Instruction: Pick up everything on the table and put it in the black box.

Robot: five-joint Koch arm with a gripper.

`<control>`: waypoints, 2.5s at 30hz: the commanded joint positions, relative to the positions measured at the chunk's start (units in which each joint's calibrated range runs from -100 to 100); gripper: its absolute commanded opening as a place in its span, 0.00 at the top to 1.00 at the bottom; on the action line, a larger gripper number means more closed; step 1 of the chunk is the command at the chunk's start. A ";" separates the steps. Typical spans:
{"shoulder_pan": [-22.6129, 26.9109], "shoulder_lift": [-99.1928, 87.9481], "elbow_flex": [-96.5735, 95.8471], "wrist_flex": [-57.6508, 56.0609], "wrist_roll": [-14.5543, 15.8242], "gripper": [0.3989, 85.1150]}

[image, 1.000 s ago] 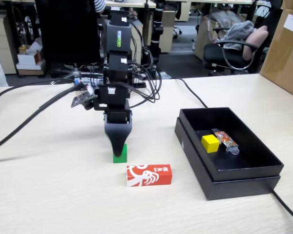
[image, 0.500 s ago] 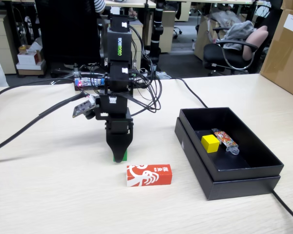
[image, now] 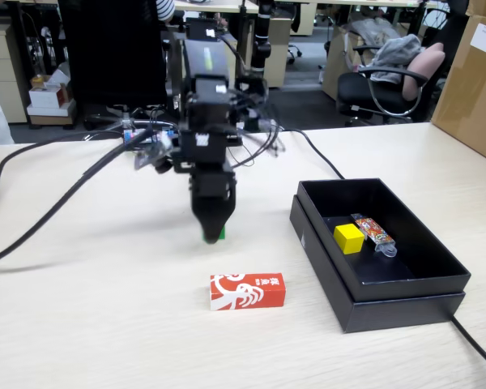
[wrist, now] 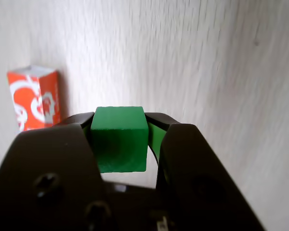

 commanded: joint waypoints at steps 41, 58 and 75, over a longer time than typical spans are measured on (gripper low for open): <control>19.19 16.37 20.42 -5.15 8.79 0.70; 12.16 -11.06 19.87 -5.15 8.01 0.56; 2.54 -3.37 -1.98 8.94 2.10 0.50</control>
